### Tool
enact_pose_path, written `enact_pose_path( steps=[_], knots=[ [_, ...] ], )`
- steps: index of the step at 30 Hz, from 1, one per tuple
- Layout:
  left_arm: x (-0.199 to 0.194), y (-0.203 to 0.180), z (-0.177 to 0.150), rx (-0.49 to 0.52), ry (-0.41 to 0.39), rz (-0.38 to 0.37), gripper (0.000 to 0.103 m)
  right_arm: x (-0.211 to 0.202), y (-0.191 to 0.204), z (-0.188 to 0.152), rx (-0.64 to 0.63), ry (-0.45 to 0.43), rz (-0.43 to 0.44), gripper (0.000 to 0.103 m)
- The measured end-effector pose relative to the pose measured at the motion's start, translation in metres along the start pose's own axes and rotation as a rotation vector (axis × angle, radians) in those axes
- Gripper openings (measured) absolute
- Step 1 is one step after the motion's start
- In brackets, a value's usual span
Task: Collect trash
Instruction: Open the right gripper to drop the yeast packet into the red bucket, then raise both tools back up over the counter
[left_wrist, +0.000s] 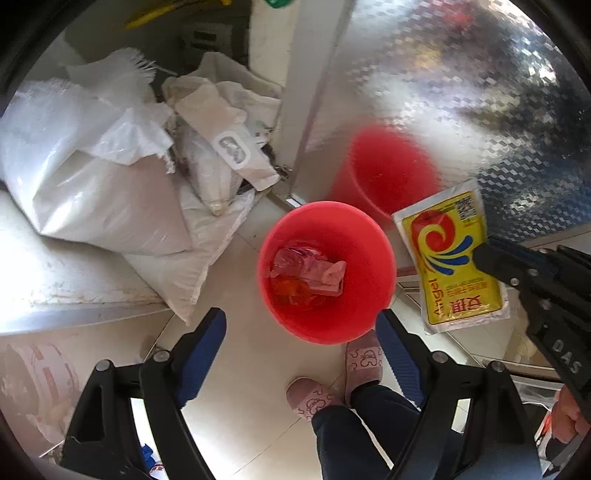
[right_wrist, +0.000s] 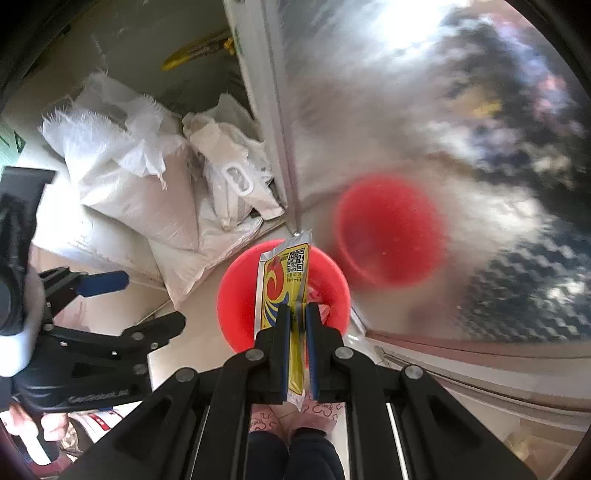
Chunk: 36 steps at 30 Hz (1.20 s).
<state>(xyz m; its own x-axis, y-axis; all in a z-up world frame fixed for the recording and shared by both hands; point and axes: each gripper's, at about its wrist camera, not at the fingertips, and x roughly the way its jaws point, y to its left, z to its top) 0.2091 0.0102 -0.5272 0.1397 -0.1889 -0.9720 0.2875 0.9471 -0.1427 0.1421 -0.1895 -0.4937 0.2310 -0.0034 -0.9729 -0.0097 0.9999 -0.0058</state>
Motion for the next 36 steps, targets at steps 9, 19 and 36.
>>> enact_pose_path(
  steps=[9,19,36],
  knots=[
    [0.004,0.022,-0.008,-0.072,0.018,0.036,0.083,0.024,0.016,0.0,-0.053,0.056,0.018,0.007],
    [0.005,0.021,-0.015,-0.065,0.021,0.051,0.083,0.035,0.021,-0.006,-0.062,0.108,-0.038,0.014],
    [-0.153,0.001,-0.012,-0.071,-0.085,0.08,0.083,-0.095,0.028,0.009,-0.079,0.02,-0.054,0.064]
  ],
)
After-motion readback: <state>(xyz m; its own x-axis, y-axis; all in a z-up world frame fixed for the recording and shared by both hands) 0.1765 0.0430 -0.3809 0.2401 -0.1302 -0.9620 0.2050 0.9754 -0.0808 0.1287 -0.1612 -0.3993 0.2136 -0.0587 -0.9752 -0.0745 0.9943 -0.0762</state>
